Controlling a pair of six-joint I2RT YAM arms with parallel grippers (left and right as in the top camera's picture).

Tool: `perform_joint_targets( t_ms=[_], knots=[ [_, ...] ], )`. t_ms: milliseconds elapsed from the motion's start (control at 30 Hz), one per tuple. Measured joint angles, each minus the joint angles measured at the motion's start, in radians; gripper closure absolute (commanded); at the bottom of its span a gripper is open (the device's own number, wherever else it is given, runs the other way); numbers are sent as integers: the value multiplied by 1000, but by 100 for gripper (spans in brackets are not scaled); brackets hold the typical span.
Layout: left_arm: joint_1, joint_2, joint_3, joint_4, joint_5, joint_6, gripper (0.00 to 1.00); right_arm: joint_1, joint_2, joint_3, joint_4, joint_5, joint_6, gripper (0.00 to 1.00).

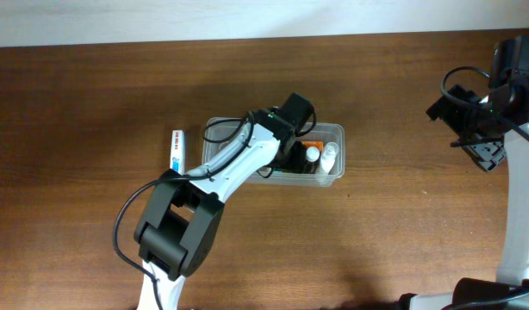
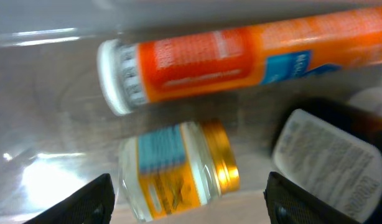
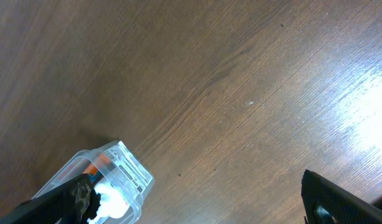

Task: Pack container
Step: 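Carry the jar into the container and release it, then move left gripper back and grasp the white-green box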

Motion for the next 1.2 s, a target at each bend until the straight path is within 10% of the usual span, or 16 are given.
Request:
perform_joint_targets(
  t_ms=[267,767,1200],
  knots=[
    [84,-41,68,-156,1,0,1,0,0,0,0,0,0,1],
    [496,-298,68,-292,-97,169,1,0,0,0,0,0,-1,1],
    [539,-15,-6,-190,-79,309,26,0,0,0,0,0,0,2]
  ],
)
